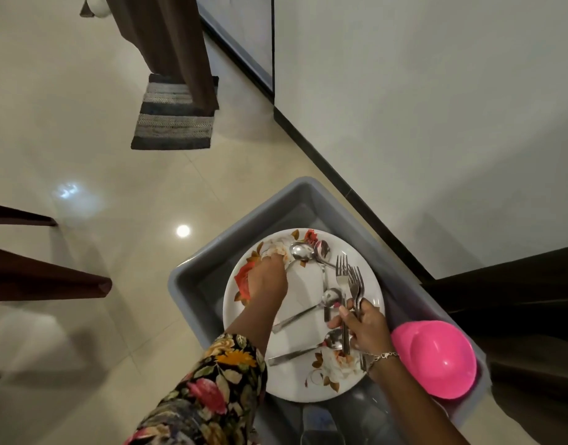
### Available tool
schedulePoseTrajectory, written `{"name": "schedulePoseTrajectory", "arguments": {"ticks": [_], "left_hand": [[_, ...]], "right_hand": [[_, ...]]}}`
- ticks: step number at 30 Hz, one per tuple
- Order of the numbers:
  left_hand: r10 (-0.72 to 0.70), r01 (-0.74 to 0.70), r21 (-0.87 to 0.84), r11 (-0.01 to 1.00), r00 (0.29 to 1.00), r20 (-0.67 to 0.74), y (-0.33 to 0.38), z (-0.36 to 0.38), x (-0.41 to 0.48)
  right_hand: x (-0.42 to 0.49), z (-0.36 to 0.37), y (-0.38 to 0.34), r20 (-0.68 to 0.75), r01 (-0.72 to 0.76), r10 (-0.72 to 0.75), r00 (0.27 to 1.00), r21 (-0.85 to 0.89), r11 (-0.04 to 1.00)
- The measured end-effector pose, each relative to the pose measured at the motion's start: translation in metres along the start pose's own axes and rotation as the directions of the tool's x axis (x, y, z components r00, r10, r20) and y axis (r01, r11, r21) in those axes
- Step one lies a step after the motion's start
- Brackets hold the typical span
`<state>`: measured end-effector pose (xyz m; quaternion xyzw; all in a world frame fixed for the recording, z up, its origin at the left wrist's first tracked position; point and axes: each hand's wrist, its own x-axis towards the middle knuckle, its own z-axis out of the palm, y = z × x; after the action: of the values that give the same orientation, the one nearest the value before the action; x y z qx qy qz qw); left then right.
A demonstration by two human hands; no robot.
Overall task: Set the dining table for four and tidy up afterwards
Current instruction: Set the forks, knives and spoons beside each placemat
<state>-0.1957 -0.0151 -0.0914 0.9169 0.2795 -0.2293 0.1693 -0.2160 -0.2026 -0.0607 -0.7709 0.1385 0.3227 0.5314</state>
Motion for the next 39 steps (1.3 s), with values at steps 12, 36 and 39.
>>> {"name": "schedulePoseTrajectory", "arguments": {"ticks": [12, 36, 39], "left_hand": [[-0.207, 0.188, -0.449, 0.874, 0.978, 0.008, -0.068, -0.031, -0.109], [-0.652, -0.400, -0.778, -0.484, 0.758, 0.016, -0.170, -0.062, -0.448], [-0.683, -0.436, -0.745, -0.505, 0.730, 0.035, -0.216, -0.064, -0.464]], "right_hand": [[-0.059, 0.036, -0.050, 0.090, 0.074, -0.067, 0.994, -0.076, 0.994], [-0.357, 0.173, -0.047, 0.870, 0.476, -0.161, 0.467, -0.094, 0.874], [-0.382, 0.217, -0.046, 0.914, 0.479, -0.107, 0.392, -0.103, 0.872]]}}
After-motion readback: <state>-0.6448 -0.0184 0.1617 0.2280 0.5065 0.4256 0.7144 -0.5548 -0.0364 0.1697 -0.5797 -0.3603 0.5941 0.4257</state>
